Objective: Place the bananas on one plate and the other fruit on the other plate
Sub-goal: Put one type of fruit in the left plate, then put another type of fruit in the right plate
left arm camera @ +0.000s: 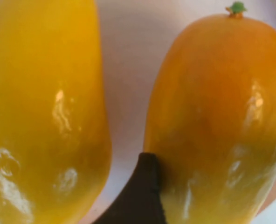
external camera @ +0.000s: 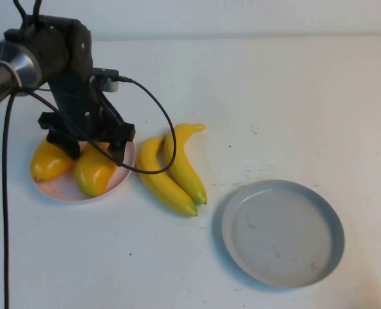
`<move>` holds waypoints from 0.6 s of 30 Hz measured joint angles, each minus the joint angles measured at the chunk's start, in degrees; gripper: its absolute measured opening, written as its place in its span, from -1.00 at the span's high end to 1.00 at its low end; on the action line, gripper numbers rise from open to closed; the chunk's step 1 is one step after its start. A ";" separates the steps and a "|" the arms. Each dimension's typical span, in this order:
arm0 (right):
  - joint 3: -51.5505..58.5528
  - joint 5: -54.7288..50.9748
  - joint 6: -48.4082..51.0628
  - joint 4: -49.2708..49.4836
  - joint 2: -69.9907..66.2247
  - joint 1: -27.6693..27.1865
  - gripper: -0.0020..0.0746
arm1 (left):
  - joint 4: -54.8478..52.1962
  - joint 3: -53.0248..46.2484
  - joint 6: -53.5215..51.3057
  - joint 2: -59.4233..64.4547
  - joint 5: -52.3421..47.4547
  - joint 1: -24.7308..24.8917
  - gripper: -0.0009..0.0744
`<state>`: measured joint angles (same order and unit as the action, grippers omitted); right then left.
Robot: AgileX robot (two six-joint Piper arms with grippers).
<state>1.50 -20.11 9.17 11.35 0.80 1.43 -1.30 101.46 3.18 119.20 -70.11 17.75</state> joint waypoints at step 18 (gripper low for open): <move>0.00 0.00 0.00 0.00 0.00 0.00 0.99 | 0.56 -1.06 -3.18 -27.20 -0.82 0.00 -0.13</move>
<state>1.50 -20.11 9.17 11.35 0.80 1.43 -0.74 100.40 0.00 92.00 -70.93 17.75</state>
